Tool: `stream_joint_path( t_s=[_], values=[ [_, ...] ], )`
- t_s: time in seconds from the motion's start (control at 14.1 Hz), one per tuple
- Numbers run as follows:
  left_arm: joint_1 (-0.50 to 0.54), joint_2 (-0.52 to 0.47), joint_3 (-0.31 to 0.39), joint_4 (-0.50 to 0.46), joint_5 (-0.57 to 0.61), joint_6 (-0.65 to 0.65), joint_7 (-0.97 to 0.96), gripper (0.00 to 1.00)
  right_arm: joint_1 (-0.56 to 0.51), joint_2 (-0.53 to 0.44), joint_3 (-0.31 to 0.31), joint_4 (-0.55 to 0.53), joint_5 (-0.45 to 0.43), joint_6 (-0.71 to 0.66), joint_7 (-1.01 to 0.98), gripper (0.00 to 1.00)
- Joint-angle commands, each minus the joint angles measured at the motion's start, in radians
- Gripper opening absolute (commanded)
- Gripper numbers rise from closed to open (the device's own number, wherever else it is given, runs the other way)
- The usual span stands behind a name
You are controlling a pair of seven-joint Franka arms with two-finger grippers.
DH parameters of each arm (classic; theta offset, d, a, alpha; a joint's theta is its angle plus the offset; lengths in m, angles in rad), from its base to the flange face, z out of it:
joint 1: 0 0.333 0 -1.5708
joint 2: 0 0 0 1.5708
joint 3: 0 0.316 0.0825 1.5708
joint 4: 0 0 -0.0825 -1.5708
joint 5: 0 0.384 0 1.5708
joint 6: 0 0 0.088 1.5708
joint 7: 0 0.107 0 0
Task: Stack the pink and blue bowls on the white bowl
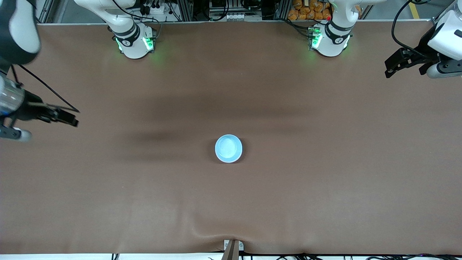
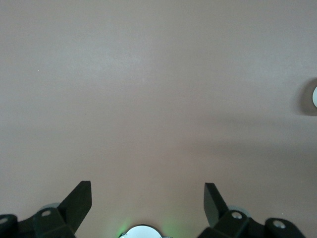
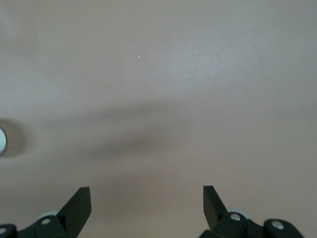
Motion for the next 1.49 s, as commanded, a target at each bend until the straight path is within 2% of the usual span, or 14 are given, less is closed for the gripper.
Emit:
stream_joint_path(
  t_s=[0.0, 0.36, 0.64, 0.85, 1.42],
  values=[
    [0.005, -0.007, 0.001, 0.000, -0.020, -0.007, 0.024, 1.00, -0.030, -0.079, 0.019, -0.010, -0.066, -0.068, -0.116, 1.00],
    [0.005, -0.007, 0.001, 0.000, -0.021, -0.007, 0.024, 1.00, -0.017, -0.089, 0.022, 0.109, -0.077, -0.283, -0.110, 1.00],
    [0.005, -0.009, 0.001, 0.000, -0.020, -0.008, 0.027, 1.00, -0.003, -0.097, 0.020, 0.120, -0.067, -0.284, -0.098, 1.00],
    [0.005, -0.012, 0.001, 0.000, -0.020, -0.010, 0.027, 1.00, 0.014, -0.094, 0.025, 0.133, -0.065, -0.275, 0.006, 1.00],
    [0.009, -0.018, 0.002, 0.000, -0.021, -0.017, 0.027, 1.00, 0.022, -0.094, 0.020, 0.131, -0.064, -0.229, 0.005, 1.00]
  ],
)
